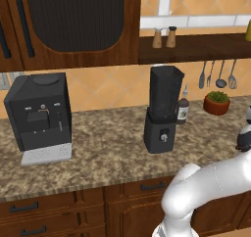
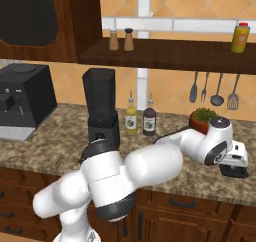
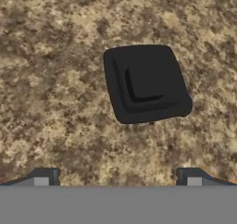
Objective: Close the lid blender by securely placing the lid on top.
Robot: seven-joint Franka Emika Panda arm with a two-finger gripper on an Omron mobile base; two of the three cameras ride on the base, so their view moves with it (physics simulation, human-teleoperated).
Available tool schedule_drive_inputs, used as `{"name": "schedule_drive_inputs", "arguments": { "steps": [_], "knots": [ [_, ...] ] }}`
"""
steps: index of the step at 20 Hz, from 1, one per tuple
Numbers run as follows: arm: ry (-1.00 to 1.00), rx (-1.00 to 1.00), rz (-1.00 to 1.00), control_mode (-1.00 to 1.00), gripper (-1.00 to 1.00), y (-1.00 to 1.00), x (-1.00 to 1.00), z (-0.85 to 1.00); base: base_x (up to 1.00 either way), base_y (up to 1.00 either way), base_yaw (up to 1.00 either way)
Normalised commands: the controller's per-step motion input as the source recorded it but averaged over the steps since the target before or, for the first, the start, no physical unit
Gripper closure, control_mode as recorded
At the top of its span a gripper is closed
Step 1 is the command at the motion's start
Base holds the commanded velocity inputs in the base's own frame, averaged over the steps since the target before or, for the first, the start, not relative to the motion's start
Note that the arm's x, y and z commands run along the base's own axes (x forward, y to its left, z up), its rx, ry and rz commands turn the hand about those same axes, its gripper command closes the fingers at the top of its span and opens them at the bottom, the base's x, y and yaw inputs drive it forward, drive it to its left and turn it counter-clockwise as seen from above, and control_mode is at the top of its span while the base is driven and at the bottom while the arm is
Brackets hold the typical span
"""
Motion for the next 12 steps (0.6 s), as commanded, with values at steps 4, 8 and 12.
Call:
{"name": "schedule_drive_inputs", "arguments": {
  "steps": [4,8,12],
  "knots": [
    [0.00,0.07,0.00,-1.00,-1.00,-0.57,0.47,-0.02,0.00,0.00,0.00],
    [0.00,0.09,0.00,-1.00,-1.00,-0.52,0.43,-0.31,0.00,0.00,0.00],
    [0.01,0.11,0.04,-1.00,-1.00,-0.46,0.47,-0.48,0.00,0.00,0.00]
  ]
}}
